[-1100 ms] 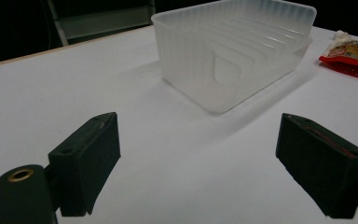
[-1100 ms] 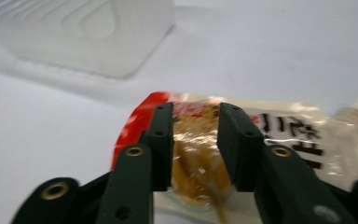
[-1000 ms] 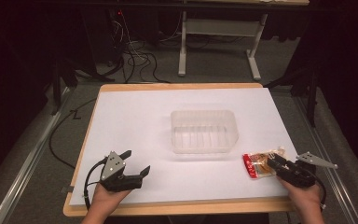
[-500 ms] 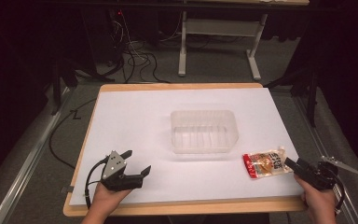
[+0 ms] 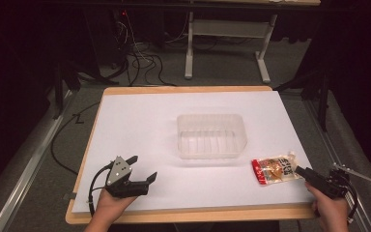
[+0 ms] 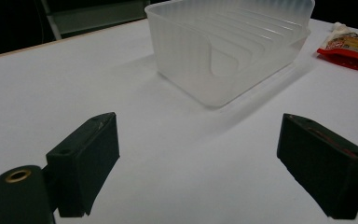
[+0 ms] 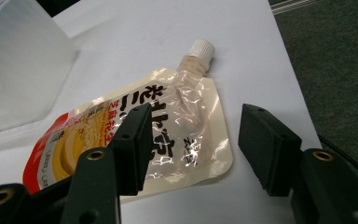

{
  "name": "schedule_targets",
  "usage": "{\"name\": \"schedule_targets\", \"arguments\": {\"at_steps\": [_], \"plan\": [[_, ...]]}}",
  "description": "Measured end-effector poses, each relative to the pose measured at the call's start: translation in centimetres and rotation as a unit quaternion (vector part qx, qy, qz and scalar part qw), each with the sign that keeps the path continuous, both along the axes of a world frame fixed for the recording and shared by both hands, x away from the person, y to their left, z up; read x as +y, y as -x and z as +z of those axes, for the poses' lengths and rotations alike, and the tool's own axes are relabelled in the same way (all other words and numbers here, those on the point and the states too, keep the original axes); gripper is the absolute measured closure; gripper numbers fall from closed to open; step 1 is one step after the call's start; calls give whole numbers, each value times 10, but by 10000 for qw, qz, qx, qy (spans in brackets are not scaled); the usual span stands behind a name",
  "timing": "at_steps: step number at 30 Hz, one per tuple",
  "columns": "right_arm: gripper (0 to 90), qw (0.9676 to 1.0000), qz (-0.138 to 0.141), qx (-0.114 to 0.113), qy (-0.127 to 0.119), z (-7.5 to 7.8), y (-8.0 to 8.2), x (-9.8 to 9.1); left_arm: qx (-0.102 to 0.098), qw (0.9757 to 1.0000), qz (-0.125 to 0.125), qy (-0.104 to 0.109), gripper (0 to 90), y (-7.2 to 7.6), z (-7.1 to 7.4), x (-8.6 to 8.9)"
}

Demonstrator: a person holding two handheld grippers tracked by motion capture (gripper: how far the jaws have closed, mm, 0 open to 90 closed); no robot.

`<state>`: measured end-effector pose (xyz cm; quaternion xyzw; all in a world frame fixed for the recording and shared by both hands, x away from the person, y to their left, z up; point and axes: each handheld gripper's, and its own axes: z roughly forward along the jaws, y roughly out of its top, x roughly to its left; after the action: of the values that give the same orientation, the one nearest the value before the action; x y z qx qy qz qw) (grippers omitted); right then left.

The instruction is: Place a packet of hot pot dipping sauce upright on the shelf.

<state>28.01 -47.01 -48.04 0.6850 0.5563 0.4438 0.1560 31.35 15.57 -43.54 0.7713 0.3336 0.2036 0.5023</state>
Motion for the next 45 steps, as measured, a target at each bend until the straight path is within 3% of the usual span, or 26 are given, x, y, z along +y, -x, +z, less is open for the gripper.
{"name": "schedule_targets", "arguments": {"at_steps": [3, 6, 10, 12, 16, 18, 20, 23, 24, 27, 30, 35, 38, 41, 45], "plan": [[464, 10000, -12, 22, -15, 0, 0, 0, -6, 10000, -5, 3, 135, 0, 0, 0], [477, 9998, 45, 49, -208, 0, -1, 1, -7, 10000, 0, 1, 135, 0, 0, -1], [447, 9980, 358, -106, -502, -2, -3, 5, -13, 10000, -21, 2, 135, 1, 0, -1], [449, 9983, 403, -122, -396, -1, -4, 10, -13, 10000, -27, -1, 135, 1, 0, -1], [479, 9977, 446, -204, -468, -1, -5, 12, -10, 10000, -36, 1, 135, 1, 0, -1], [488, 9982, 402, -151, -427, -1, -6, 12, -8, 10000, -44, 3, 135, 1, 0, -1], [517, 9995, 204, 64, -240, -2, -6, 12, -12, 10000, -59, -5, 135, 1, 0, -2], [553, 9997, 187, 105, -110, -1, -6, 12, -6, 10000, -72, -20, 135, 1, 0, -2], [602, 9996, 225, 127, -107, -1, -6, 12, -3, 10000, -74, -19, 136, 1, 0, -2], [639, 9989, 418, 188, -94, -1, -7, 15, -4, 10000, -90, -28, 136, 1, 0, -3], [701, 9989, 378, 255, -101, -2, -8, 15, 3, 10000, -91, -37, 136, 1, -1, -4], [881, 9984, 440, 280, 210, -2, -11, 13, -23, 9999, -148, -63, 139, 2, 0, -6], [900, 9986, 458, 133, 208, 0, -9, 11, -23, 9999, -156, -56, 139, 2, 0, -5], [900, 9981, 517, -316, 139, 11, -5, 12, -22, 9999, -150, -55, 139, 2, 0, -4], [900, 9936, 716, -868, 92, 28, 2, 21, -30, 9999, -158, -52, 139, 2, 0, -4]]}}
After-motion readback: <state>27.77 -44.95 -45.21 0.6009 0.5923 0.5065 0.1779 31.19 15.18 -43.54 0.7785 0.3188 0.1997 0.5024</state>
